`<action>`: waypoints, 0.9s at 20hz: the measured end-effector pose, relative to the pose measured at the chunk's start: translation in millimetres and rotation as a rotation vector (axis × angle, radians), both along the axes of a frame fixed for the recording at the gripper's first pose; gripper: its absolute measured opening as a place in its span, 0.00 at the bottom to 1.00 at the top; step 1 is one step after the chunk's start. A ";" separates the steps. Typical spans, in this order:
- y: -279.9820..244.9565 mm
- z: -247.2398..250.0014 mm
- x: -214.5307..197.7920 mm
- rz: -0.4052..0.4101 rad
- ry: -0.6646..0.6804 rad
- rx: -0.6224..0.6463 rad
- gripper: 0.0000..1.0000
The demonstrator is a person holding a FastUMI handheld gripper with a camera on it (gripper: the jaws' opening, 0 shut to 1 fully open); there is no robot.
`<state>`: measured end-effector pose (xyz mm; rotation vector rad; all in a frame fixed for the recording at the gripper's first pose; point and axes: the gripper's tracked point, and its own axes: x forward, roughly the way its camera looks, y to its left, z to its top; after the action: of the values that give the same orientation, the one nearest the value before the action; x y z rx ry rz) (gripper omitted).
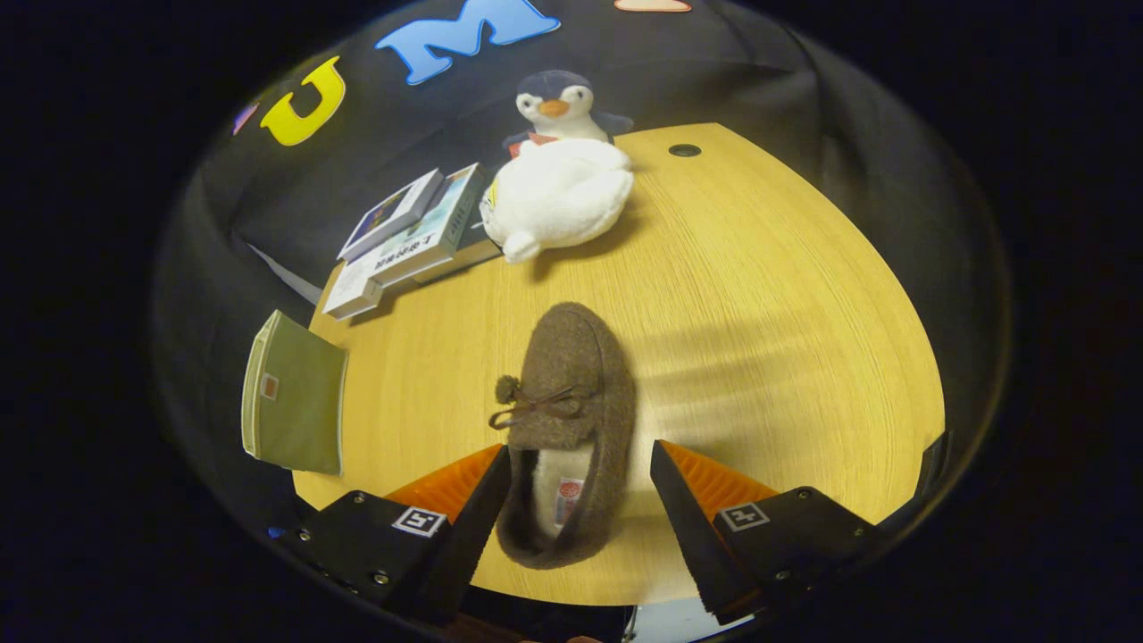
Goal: Open the storage box then place both shoes into the box .Put the left shoe in first, then the right shoe, with the right side of both shoes facing outward in a uniform manner.
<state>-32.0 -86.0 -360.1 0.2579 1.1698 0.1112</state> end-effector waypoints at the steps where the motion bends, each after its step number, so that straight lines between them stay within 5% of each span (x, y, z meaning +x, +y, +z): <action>1: -3.7 -9.3 -2.9 0.001 0.026 -0.016 0.95; 5: -6.4 -30.8 6.1 -0.008 0.057 -0.029 0.93; 11: -6.1 -41.8 17.2 0.039 0.079 -0.047 0.75; 12: 0.7 -42.8 18.6 0.044 0.079 -0.022 0.55; 14: -0.2 -43.8 17.2 0.066 0.090 -0.047 0.33; 15: -5.1 -36.5 22.2 0.044 0.085 -0.048 0.33; 17: -12.5 -40.3 25.2 -0.019 0.098 -0.087 0.01; 18: -8.5 -33.1 24.7 -0.024 0.101 -0.079 0.01</action>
<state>-7.2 -94.5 -393.1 0.2100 1.2687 0.0311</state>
